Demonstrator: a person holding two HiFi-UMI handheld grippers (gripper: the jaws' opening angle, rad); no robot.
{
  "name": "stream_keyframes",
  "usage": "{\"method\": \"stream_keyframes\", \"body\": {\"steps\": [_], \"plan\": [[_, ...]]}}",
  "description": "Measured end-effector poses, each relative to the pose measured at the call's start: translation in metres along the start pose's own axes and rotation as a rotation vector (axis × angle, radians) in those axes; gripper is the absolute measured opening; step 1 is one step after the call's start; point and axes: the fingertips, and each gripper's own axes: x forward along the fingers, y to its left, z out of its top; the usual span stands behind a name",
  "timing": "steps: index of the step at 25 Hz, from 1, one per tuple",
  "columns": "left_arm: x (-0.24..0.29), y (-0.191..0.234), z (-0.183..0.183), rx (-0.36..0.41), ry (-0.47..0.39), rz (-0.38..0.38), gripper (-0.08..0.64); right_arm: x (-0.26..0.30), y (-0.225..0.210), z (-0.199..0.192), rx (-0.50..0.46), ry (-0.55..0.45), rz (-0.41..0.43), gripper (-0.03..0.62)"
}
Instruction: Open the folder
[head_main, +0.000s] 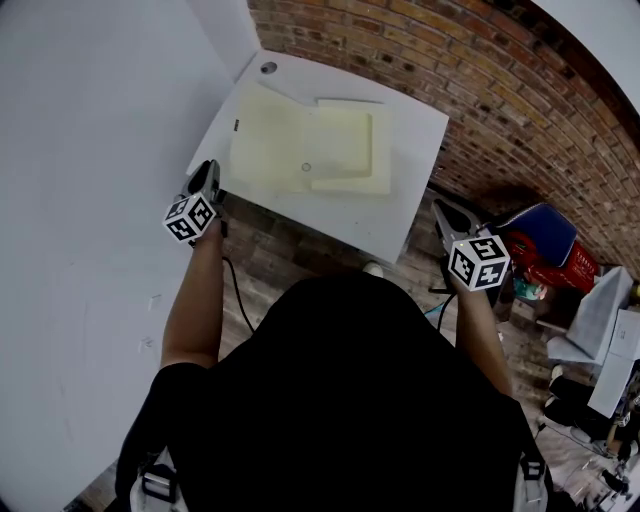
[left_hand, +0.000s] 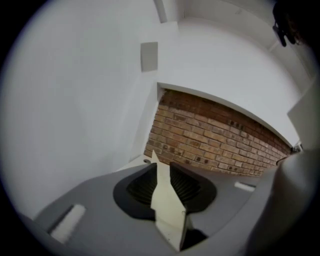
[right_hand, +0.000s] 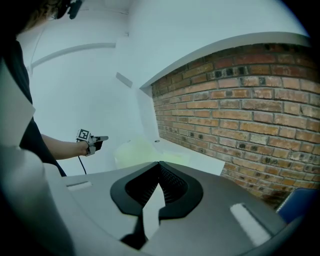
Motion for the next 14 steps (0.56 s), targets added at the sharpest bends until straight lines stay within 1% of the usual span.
{"method": "stream_keyframes", "body": {"steps": [3,7,11,14], "plan": [[-0.003,-0.02,0.023,0.019,-0.042,-0.032,0.078,-0.004,-0.011,0.013,-0.006,-0.025,-0.015,0.002],[-0.011,-0.041,0.043,0.051,-0.081,-0.064,0.035,-0.008,-0.022,0.025,-0.015,-0.052,-0.023,0.002],[-0.018,-0.078,0.054,0.152,-0.08,-0.147,0.025,-0.013,-0.028,0.031,-0.026,-0.063,-0.018,0.002],[-0.023,-0.103,0.063,0.201,-0.092,-0.195,0.02,-0.019,-0.032,0.037,-0.037,-0.072,-0.014,0.002]]}}
